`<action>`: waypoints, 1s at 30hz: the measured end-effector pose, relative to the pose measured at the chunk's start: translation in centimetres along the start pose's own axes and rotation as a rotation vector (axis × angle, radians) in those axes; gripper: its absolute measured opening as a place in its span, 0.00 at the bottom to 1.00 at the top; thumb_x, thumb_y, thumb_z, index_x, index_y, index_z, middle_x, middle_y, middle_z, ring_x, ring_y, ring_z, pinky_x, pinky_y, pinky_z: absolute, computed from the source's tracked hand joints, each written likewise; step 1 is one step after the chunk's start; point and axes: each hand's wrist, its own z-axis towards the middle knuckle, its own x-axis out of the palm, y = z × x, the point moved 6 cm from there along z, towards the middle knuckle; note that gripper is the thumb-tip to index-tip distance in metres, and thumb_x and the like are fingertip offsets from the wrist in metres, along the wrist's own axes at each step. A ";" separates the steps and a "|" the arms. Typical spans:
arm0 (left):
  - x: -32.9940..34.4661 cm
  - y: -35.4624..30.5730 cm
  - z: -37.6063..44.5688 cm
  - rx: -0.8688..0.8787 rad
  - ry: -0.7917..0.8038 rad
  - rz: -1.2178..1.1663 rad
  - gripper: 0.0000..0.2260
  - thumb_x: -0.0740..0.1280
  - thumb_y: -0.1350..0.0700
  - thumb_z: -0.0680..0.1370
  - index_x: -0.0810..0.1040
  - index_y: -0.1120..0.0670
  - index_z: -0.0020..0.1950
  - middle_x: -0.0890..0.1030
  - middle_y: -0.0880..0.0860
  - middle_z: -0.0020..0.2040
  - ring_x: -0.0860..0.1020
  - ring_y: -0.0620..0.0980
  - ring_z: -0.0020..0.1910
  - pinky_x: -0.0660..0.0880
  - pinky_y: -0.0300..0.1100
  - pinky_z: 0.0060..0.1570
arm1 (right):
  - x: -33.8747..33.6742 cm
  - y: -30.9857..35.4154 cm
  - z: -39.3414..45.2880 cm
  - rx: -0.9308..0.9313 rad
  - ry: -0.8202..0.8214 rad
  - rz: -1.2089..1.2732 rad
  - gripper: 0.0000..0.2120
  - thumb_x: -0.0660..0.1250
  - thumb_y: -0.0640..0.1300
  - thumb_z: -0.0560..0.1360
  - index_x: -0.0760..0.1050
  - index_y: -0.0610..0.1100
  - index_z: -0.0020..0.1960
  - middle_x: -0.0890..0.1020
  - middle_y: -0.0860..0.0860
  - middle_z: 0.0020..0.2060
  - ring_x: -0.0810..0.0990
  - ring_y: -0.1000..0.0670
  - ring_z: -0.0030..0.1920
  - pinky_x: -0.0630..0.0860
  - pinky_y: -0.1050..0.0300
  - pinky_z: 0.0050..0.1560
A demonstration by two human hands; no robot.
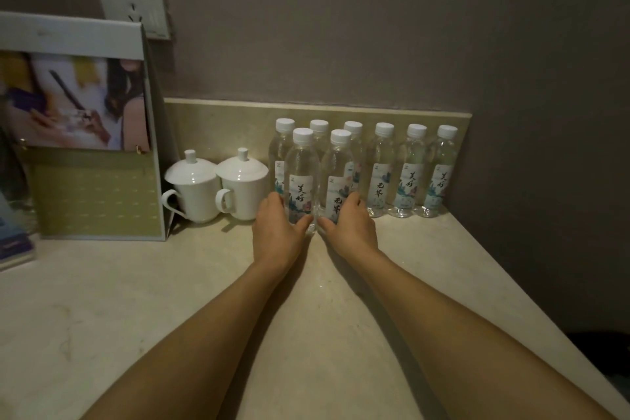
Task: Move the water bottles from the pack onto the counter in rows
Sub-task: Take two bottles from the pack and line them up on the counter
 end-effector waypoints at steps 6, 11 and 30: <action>0.1 0.1 0.0 0.000 0.011 -0.003 0.19 0.76 0.50 0.71 0.72 0.55 0.56 0.78 0.53 0.53 0.77 0.52 0.53 0.78 0.49 0.52 | 0.0 -0.1 0.0 -0.001 0.016 0.021 0.34 0.71 0.52 0.73 0.59 0.39 0.71 0.70 0.41 0.67 0.73 0.39 0.64 0.75 0.43 0.61; -1.1 -0.6 -0.4 -0.100 -0.048 -0.020 0.25 0.74 0.44 0.72 0.71 0.56 0.61 0.76 0.53 0.56 0.76 0.51 0.53 0.78 0.48 0.51 | -1.8 -0.6 0.1 0.012 0.035 0.058 0.31 0.73 0.54 0.72 0.65 0.40 0.66 0.74 0.43 0.62 0.75 0.41 0.61 0.76 0.47 0.57; 10.9 -26.2 -16.6 0.105 0.016 -0.458 0.15 0.61 0.51 0.82 0.77 0.55 0.38 0.77 0.52 0.33 0.79 0.54 0.37 0.80 0.59 0.41 | -28.1 -17.4 -8.8 -0.173 -0.465 0.303 0.05 0.64 0.48 0.76 0.73 0.47 0.48 0.78 0.52 0.35 0.77 0.51 0.37 0.69 0.59 0.36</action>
